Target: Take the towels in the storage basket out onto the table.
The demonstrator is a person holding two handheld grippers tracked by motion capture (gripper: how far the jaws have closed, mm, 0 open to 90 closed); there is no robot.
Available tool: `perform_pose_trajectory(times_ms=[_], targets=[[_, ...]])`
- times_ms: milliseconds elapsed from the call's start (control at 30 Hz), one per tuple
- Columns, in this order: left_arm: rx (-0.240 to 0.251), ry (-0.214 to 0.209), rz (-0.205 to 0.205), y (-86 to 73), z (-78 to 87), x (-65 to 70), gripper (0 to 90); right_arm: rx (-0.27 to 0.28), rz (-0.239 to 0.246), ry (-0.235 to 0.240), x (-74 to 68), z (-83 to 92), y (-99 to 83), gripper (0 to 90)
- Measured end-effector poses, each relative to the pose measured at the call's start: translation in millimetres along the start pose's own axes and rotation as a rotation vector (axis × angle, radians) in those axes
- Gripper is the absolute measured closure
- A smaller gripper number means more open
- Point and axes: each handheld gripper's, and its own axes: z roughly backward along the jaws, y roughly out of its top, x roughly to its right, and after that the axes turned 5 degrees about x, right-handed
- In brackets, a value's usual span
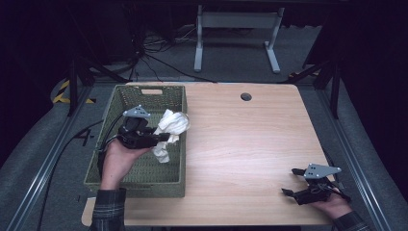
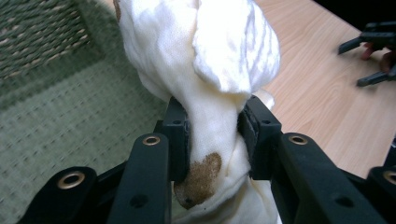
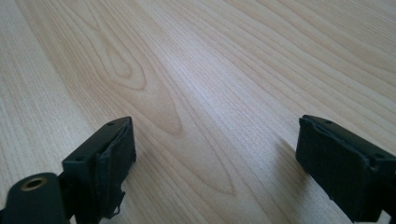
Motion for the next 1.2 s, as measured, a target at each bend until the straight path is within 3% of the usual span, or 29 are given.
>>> perform_pose_trajectory(times_ms=[233, 433, 800, 1200], targets=[[0.013, -0.029, -0.02, 7.6, -13.1, 10.5, 67.4, -0.001, 0.0, 0.0, 0.0, 0.0, 0.0, 12.3], [0.025, -0.082, -0.04, 15.3, -29.7, 27.3, 67.4, -0.001, 0.0, 0.0, 0.0, 0.0, 0.0, 12.3], [0.019, -0.115, -0.07, 27.1, -53.0, 50.7, 67.5, -0.001, 0.001, 0.0, 0.0, 0.0, 0.0, 12.3], [0.016, -0.171, -0.111, 36.0, -89.2, 85.4, 67.5, -0.001, -0.002, -0.001, -0.2, -0.2, 0.2, 12.2]])
